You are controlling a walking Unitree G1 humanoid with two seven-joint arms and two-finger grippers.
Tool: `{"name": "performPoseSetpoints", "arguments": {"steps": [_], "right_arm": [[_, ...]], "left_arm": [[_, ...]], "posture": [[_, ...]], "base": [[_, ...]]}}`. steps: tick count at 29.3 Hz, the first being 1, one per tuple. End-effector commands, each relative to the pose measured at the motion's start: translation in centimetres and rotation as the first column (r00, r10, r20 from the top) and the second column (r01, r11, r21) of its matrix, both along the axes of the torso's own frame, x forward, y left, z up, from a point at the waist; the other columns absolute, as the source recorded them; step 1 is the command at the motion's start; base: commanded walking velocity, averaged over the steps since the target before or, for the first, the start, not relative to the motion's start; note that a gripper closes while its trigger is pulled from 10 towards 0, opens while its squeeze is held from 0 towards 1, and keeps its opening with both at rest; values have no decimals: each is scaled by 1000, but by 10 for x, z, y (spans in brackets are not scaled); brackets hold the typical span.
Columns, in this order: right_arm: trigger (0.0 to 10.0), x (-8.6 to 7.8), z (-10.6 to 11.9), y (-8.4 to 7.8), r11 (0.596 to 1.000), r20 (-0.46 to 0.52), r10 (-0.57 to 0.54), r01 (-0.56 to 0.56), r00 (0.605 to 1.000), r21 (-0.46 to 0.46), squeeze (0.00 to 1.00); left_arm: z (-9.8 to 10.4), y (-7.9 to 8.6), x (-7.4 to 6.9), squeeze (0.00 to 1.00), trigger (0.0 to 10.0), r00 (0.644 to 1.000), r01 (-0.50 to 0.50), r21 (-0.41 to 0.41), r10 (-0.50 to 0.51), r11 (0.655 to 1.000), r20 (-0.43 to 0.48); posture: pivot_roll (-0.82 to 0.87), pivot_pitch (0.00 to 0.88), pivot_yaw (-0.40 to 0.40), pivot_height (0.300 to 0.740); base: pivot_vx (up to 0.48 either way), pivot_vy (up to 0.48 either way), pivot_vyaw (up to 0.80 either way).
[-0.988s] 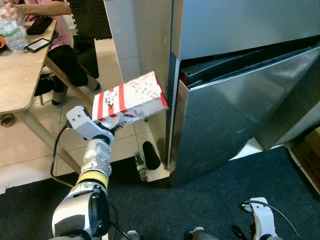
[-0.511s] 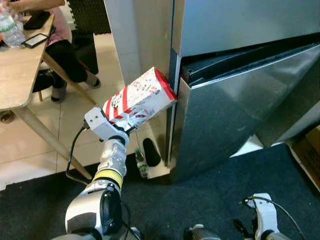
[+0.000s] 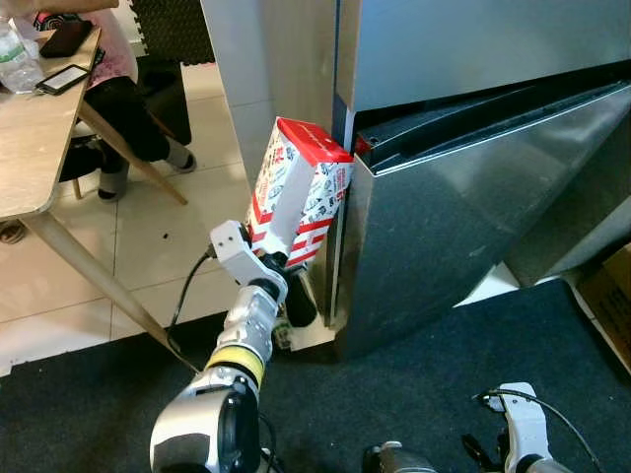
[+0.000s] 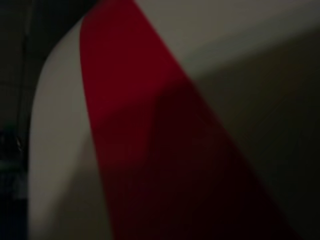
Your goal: Restocking fridge
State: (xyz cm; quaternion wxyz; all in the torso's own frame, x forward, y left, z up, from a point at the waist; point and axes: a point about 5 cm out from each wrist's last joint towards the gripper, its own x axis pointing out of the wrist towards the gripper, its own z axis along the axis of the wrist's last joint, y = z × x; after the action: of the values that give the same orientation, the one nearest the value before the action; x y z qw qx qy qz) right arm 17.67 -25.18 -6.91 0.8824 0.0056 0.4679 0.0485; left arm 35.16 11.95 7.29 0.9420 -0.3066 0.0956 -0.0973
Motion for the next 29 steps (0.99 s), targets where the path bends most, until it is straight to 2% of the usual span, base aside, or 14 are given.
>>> {"name": "performPoseSetpoints", "arguments": {"steps": [1,9,15,18,19,21,27,29], "right_arm": [[10000,-8,-2,-7,1000,-23,-22,21,999,-18,0],[10000,-11,-3,-8,999,-37,-21,20,999,-27,0],[10000,-13,-5,-7,999,-48,-15,14,999,-30,0],[10000,-13,-5,-7,999,-50,-15,14,999,-30,0],[10000,-14,-5,-7,1000,-57,-14,12,998,-29,0],[10000,-16,-6,-7,1000,-64,-11,9,998,-27,0],[10000,-17,-7,-6,1000,-70,-6,4,998,-19,0],[10000,-18,-7,-4,1000,-69,2,-3,998,-5,0]], "left_arm": [[-11,-9,-8,0,10000,998,65,18,-65,998,-27],[-19,-9,-16,0,10000,991,128,55,-125,990,-55],[-19,-15,-21,0,10000,975,220,70,-217,973,-48],[-16,-23,-23,0,10000,961,275,72,-274,959,-25],[-14,-32,-26,0,10000,943,333,82,-333,939,-15],[-14,-37,-28,0,10000,931,365,91,-366,926,-12],[-16,-42,-33,0,10000,920,391,92,-391,916,-16],[-17,-39,-33,0,10000,927,376,88,-376,923,-20]], "posture": [[-87,203,11,740],[-82,202,12,740],[-79,197,14,740],[-79,196,14,740],[-79,195,14,740],[-79,195,14,740],[-78,193,17,740],[-79,192,18,740]], "base": [[0,0,0],[0,0,0],[0,0,0],[0,0,0],[0,0,0],[0,0,0],[0,0,0],[0,0,0]]}}
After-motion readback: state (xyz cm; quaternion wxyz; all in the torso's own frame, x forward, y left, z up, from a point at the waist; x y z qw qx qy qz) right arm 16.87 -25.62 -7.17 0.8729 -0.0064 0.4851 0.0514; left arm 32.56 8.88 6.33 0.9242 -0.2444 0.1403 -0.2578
